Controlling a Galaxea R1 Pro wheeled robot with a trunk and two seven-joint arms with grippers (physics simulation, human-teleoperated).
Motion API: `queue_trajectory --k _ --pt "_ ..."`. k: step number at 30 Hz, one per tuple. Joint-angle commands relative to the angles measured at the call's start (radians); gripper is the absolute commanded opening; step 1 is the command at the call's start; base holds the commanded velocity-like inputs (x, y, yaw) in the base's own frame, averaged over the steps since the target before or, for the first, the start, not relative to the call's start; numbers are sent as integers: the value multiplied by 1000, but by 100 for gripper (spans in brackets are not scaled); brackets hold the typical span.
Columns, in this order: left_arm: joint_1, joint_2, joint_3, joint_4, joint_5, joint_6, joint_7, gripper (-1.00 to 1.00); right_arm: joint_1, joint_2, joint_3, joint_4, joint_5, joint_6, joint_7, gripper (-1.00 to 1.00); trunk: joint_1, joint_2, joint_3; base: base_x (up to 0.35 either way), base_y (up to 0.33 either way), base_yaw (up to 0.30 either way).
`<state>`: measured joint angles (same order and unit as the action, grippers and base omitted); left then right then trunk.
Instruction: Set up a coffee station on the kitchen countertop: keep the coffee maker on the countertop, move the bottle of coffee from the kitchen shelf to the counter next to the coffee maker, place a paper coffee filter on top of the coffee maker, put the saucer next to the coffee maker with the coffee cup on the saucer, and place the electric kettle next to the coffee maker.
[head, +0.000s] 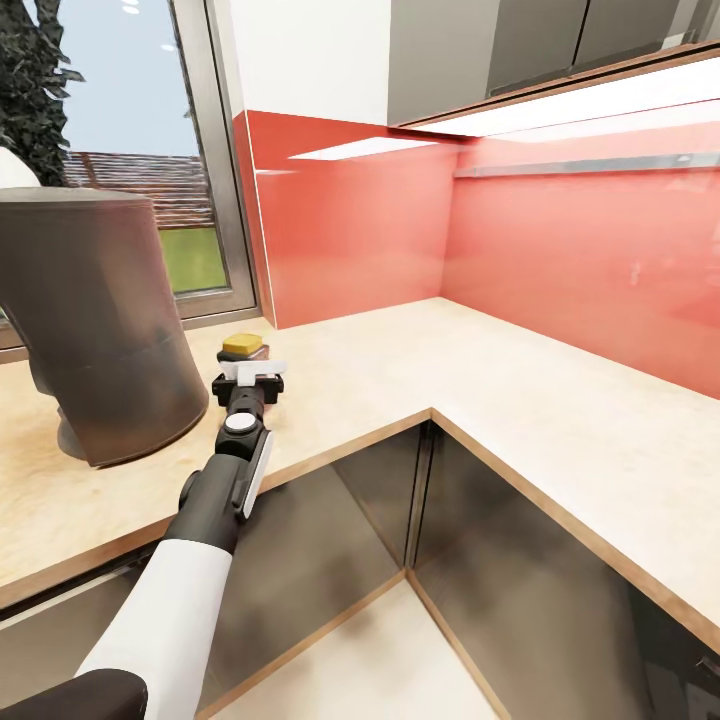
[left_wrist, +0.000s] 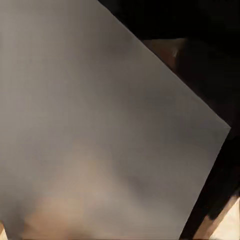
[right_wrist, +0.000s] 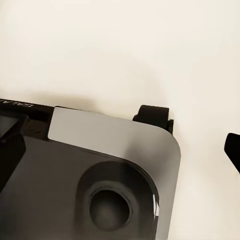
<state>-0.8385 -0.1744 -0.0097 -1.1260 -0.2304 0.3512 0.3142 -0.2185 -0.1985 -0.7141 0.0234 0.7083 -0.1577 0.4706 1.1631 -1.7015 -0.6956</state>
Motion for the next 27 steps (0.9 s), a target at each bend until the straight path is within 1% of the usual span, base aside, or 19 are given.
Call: queue_trajectory --k 1,22,27 --pt "-1 0 -1 -1 -9 8 2 100 -1 -1 -8 3 10 -5 0 100 0 0 -1 0 0 0" --pt "-1 0 -1 -1 -9 8 2 100 -1 -1 -8 2 10 -5 0 100 0 0 -1 -1 0 0" --pt "-1 0 -1 -1 -9 8 2 100 -1 -1 -8 2 10 -5 0 100 0 0 -1 -166 0 0"
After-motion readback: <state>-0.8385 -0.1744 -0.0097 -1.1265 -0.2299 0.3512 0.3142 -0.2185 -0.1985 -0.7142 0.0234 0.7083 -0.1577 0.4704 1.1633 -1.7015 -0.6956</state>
